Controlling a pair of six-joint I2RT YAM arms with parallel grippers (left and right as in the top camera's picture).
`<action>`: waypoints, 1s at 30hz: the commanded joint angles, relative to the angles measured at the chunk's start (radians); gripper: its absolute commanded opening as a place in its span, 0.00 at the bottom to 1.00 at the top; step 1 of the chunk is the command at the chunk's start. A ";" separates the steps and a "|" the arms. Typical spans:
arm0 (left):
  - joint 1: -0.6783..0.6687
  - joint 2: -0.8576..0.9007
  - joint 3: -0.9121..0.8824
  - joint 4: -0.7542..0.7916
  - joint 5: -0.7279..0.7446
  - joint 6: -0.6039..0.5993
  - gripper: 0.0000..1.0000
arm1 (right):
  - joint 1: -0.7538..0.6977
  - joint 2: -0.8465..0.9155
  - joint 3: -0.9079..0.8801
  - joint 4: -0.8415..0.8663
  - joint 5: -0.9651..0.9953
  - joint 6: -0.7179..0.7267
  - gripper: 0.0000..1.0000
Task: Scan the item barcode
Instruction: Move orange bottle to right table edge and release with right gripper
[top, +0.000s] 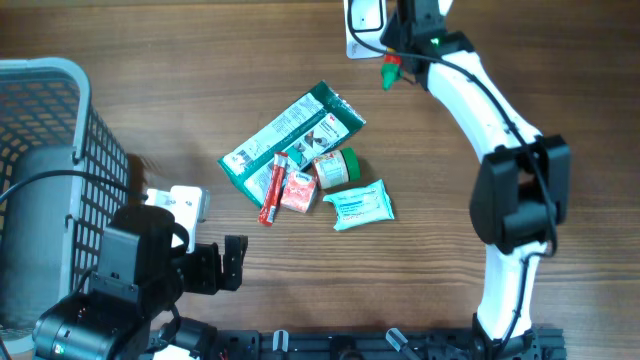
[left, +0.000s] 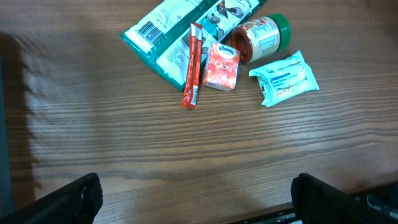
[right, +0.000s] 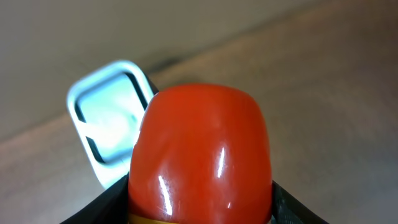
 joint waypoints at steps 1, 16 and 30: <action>-0.003 -0.005 0.007 0.002 -0.003 0.005 1.00 | 0.019 0.126 0.195 0.079 0.077 -0.065 0.25; -0.003 -0.005 0.007 0.002 -0.003 0.005 1.00 | 0.032 0.272 0.494 0.022 0.188 -0.146 0.29; -0.003 -0.005 0.007 0.002 -0.003 0.005 1.00 | -0.690 0.253 0.552 -0.603 0.337 -0.112 0.26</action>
